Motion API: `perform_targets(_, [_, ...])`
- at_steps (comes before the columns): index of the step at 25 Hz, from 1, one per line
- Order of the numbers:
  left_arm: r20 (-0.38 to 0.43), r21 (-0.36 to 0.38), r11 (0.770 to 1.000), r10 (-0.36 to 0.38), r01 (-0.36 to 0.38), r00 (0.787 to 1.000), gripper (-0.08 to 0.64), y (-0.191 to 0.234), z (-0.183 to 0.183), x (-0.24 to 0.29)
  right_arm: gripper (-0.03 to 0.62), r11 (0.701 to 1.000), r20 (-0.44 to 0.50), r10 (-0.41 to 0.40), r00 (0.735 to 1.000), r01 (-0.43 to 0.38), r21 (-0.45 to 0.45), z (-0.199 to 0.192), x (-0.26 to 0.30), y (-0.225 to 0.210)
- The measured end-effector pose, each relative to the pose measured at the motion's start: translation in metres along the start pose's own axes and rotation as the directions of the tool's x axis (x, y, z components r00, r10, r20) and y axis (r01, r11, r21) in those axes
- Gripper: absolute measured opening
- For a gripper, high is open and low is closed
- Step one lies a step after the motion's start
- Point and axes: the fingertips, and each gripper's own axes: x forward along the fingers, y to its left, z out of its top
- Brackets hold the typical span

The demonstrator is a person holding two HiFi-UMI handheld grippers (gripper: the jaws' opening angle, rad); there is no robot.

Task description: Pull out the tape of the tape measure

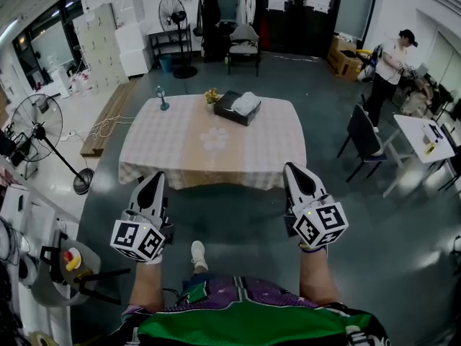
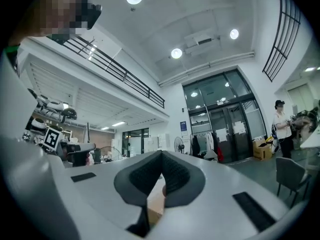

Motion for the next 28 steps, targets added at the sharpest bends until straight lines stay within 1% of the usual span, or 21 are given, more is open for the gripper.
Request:
perform_targets(8, [-0.016,-0.002,1.0,0.021,-0.021,1.0,0.021,0.008,-0.005,-0.003,0.005,0.999,0.005,0.023,1.0,-0.024,0.045,-0.006,0.002,0.001])
perform_targets(15, [-0.017,-0.008,0.998,0.063,-0.063,0.998,0.021,0.041,-0.003,-0.011,0.005,0.996,-0.007,0.041,0.999,-0.04,0.075,-0.009,0.029,0.009])
perform_targets(22, [-0.018,0.0,0.996,0.084,-0.084,0.996,0.021,0.087,0.007,0.008,0.005,0.995,-0.012,0.069,0.998,-0.068,0.074,-0.01,0.086,0.021])
perform_targets(25, [-0.02,-0.005,0.996,0.088,-0.088,0.996,0.021,0.113,0.008,0.023,0.005,0.994,-0.014,0.072,0.997,-0.07,0.082,-0.01,0.118,0.023])
perform_targets(28, [-0.023,-0.01,0.996,0.088,-0.089,0.996,0.021,0.143,0.006,0.04,0.006,0.995,-0.005,0.076,0.997,-0.075,0.072,-0.008,0.155,0.024])
